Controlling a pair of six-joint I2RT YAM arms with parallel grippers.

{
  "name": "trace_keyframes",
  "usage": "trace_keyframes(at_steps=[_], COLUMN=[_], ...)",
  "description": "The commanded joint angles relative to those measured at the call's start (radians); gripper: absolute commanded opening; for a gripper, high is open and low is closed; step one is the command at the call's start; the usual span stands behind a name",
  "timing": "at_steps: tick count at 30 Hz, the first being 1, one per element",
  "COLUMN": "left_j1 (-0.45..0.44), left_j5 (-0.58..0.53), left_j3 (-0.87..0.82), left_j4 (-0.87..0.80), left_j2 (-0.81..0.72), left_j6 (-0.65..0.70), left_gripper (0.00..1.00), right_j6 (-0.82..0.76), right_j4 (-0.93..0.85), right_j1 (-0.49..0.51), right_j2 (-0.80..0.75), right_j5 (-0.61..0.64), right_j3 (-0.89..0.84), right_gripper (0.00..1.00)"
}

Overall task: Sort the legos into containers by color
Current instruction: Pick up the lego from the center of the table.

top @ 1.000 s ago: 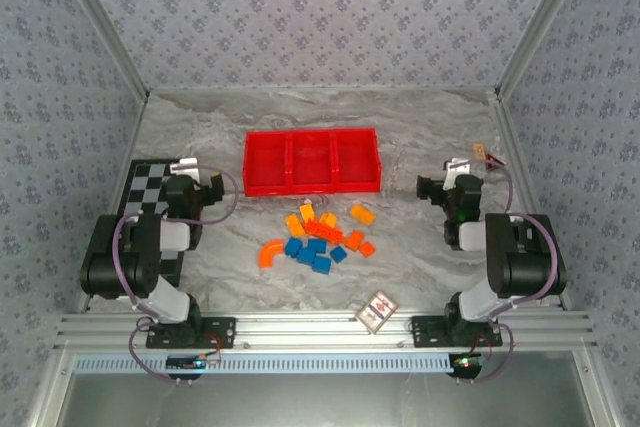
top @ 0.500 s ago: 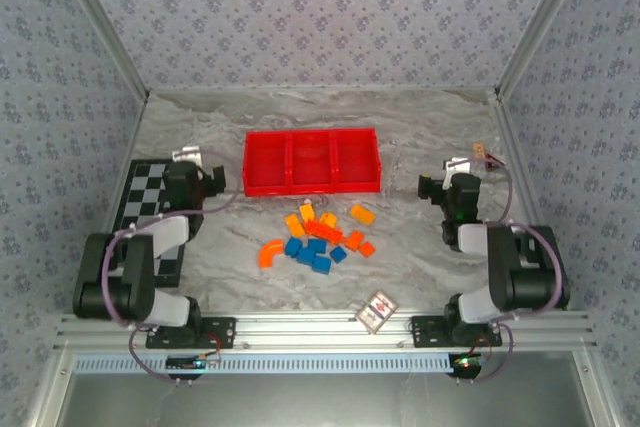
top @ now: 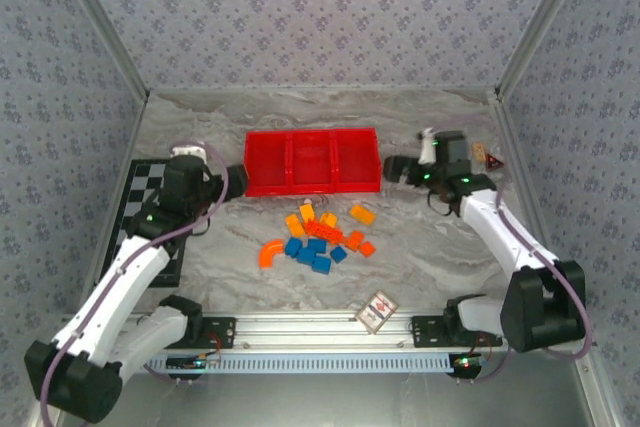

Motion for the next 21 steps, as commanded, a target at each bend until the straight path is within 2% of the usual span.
trace_keyframes(at_steps=[1, 7, 9, 11, 21], left_j1=[-0.013, -0.013, -0.019, -0.018, -0.019], left_j5=[0.028, 0.052, 0.033, 0.075, 0.108], left_j3=[-0.031, -0.116, -0.143, -0.169, -0.200], left_j4=[-0.194, -0.241, -0.223, -0.170, -0.127], left_j2=[-0.124, -0.291, -0.338, -0.380, -0.445], left_j6=[-0.078, -0.067, -0.074, -0.062, -0.058], left_gripper=[1.00, 1.00, 1.00, 1.00, 1.00], right_j6=[-0.071, -0.127, -0.148, -0.178, -0.268], right_j4=[-0.229, -0.276, -0.275, -0.310, -0.294], right_j1=[0.119, 0.249, 0.268, 0.285, 0.352], right_j2=[0.055, 0.161, 0.194, 0.235, 0.387], right_j5=[0.018, 0.128, 0.146, 0.165, 0.243], right_j3=[0.047, 0.068, 0.088, 0.115, 0.194], right_gripper=[0.99, 1.00, 1.00, 1.00, 1.00])
